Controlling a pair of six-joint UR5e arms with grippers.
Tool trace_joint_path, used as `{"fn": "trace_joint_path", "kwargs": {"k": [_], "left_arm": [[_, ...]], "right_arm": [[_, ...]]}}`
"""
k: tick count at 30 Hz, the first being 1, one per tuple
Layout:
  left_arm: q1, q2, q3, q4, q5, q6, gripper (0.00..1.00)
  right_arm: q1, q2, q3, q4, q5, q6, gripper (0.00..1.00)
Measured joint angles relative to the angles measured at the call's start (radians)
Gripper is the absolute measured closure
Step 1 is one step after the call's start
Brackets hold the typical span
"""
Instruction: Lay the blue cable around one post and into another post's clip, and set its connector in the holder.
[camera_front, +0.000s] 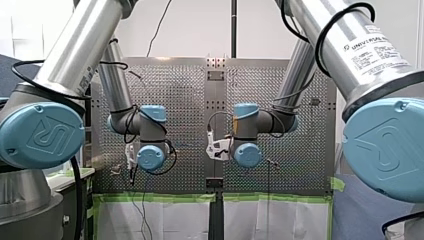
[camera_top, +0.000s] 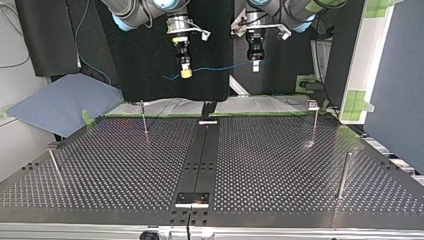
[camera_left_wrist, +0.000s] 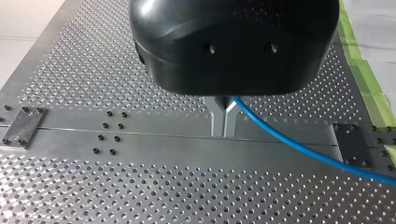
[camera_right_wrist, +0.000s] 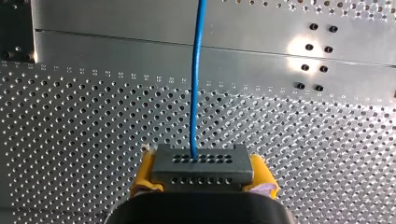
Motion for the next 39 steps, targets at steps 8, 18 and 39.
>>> {"fn": "trace_joint_path", "kwargs": {"k": [8, 18, 39], "left_arm": [[0.000, 0.000, 0.000, 0.000, 0.000, 0.000, 1.00], [0.000, 0.000, 0.000, 0.000, 0.000, 0.000, 1.00], [0.002, -0.011, 0.032, -0.046, -0.046, 0.048, 1.00]], "right_arm": [[-0.001, 0.000, 0.000, 0.000, 0.000, 0.000, 1.00], [-0.001, 0.000, 0.000, 0.000, 0.000, 0.000, 1.00], [0.045, 0.084, -0.015, 0.104, -0.006, 0.029, 1.00]]}}
